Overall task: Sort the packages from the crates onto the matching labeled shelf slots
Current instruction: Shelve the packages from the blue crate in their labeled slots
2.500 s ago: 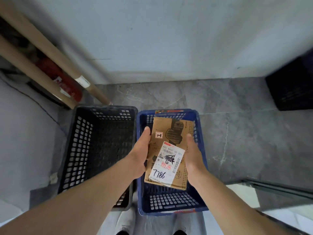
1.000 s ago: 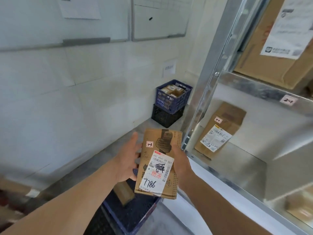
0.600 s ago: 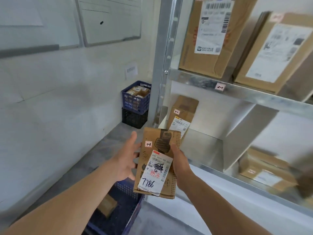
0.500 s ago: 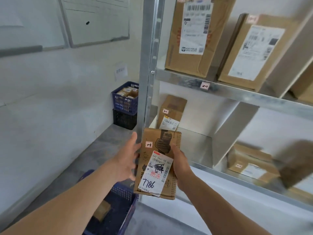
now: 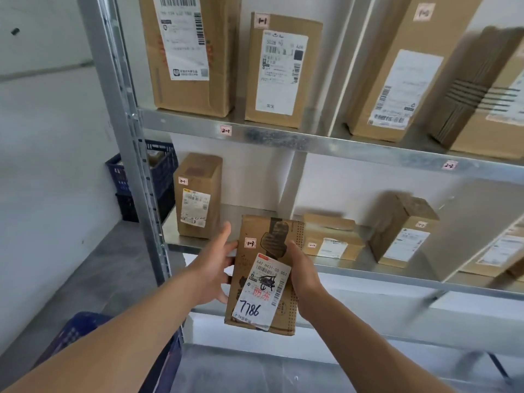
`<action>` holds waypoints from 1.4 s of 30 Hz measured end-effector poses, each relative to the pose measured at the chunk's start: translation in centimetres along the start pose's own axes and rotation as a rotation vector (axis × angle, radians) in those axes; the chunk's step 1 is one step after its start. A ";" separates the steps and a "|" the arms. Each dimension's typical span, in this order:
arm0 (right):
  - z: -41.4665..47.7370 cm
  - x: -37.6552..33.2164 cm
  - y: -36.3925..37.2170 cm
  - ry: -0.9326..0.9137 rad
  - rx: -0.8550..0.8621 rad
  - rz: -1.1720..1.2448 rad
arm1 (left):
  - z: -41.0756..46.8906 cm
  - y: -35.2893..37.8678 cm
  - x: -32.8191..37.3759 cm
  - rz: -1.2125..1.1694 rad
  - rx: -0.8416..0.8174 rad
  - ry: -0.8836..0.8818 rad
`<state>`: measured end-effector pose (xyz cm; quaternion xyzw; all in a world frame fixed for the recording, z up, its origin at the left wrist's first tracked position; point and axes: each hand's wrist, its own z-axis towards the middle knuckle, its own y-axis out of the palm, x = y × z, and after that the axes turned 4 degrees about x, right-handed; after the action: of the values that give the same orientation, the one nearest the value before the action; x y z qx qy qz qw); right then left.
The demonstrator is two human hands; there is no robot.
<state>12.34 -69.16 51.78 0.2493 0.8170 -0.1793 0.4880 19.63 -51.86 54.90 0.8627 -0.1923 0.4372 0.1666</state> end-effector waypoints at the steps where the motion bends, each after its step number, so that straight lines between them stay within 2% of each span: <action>1: 0.0 0.0 -1.0 0.000 0.002 0.009 | -0.1 1.0 0.0 0.008 -0.002 0.000; 16: -0.5 -0.4 -16.3 -0.021 0.116 0.106 | 0.8 16.4 0.5 0.100 -0.121 0.000; 25: -1.2 -0.8 -24.4 -0.041 0.260 0.155 | 2.4 24.6 0.5 0.178 -0.254 -0.006; 33: -2.6 -0.3 -28.4 -0.057 0.409 0.185 | 3.2 29.1 0.8 0.240 -0.408 -0.026; 42: -4.6 0.1 -29.4 -0.055 0.497 0.197 | 3.4 30.7 0.7 0.311 -0.511 -0.041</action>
<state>-8.07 -90.49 55.24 0.4349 0.7062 -0.3328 0.4488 7.77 -80.27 57.21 0.7616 -0.4291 0.3774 0.3056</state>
